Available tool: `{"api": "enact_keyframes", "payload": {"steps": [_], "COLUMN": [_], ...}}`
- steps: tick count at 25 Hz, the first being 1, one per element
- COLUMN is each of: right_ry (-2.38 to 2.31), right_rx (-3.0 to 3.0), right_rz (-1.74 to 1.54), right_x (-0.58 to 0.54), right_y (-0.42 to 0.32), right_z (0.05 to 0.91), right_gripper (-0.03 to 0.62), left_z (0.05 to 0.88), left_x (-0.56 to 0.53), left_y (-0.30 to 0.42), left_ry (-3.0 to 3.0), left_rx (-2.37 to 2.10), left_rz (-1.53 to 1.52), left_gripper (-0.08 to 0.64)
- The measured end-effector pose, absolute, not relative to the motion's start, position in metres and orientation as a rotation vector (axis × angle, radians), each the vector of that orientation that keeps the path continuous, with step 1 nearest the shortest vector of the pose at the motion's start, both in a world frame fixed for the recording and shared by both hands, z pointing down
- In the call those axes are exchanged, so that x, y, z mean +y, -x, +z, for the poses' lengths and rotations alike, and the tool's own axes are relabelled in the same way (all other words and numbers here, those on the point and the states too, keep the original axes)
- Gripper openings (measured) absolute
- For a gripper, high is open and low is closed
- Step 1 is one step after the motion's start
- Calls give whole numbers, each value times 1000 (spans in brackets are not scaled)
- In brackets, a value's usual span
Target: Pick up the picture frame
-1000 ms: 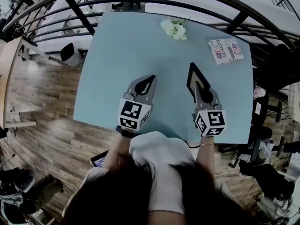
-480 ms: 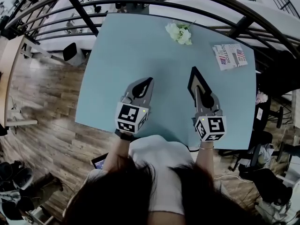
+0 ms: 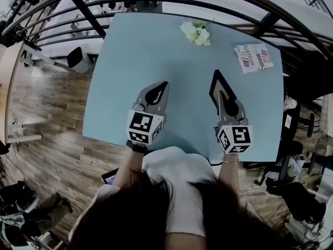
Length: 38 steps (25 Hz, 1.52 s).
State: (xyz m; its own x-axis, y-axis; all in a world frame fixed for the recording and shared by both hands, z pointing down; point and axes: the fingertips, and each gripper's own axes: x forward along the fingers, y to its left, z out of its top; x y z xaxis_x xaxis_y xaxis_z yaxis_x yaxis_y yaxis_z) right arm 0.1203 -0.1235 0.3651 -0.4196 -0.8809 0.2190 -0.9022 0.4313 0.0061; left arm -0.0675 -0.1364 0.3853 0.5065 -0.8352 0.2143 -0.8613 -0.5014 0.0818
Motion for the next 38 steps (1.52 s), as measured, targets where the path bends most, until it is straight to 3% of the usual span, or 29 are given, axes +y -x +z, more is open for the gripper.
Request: {"api": "enact_keyframes", "payload": {"steps": [38], "right_ry": [-1568], "right_rx": [-2497], "right_rz": [201], "right_x": [-125], "right_y": [-117], "right_z": [372], "right_gripper": [12], "left_z": [392], "left_x": [-139], "left_y": [83], "left_ry": [-2528], "left_rx": [-1502], "left_rz": [237], "left_gripper": [57]}}
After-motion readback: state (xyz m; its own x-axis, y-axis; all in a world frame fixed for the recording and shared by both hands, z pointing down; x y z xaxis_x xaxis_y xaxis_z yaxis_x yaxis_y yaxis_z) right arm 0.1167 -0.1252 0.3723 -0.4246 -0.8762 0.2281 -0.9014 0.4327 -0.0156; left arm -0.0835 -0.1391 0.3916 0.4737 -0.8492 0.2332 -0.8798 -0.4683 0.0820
